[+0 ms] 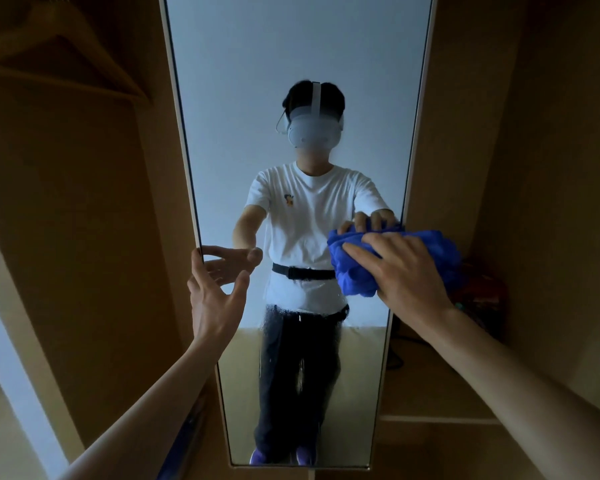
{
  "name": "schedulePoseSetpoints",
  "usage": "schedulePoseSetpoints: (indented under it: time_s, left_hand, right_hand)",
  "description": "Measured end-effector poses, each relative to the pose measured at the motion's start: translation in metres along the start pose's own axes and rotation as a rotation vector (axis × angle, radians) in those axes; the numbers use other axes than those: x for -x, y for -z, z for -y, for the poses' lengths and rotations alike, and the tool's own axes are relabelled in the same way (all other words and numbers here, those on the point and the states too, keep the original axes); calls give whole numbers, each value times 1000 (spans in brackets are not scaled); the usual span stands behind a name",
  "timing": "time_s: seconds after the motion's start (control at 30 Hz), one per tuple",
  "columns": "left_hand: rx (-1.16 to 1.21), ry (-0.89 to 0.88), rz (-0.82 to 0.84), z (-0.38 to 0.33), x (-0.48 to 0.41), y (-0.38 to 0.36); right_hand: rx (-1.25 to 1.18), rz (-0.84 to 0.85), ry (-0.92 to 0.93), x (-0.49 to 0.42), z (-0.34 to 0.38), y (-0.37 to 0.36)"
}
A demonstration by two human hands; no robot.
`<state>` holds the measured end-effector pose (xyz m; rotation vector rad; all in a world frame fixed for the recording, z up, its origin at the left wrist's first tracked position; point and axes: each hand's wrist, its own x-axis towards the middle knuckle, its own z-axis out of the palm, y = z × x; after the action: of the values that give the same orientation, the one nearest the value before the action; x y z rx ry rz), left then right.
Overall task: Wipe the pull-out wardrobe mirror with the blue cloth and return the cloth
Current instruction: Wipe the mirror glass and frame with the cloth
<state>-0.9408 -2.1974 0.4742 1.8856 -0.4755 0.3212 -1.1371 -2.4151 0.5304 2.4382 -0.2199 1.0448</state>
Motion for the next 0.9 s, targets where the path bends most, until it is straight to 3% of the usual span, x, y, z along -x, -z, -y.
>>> schedulePoseSetpoints:
  time_s: [0.23, 0.47, 0.63, 0.9]
  left_hand:
    - [2, -6, 36, -1, 0, 4]
    - [-5, -13, 59, 0, 0, 9]
    - [1, 3, 40, -1, -1, 8]
    - [39, -44, 73, 4, -4, 16]
  right_hand:
    - [-34, 57, -6, 13, -2, 0]
    - [-140, -114, -230, -20, -25, 23]
    - [-66, -127, -184, -10, -16, 14]
    - [-76, -129, -272, 25, 7, -12]
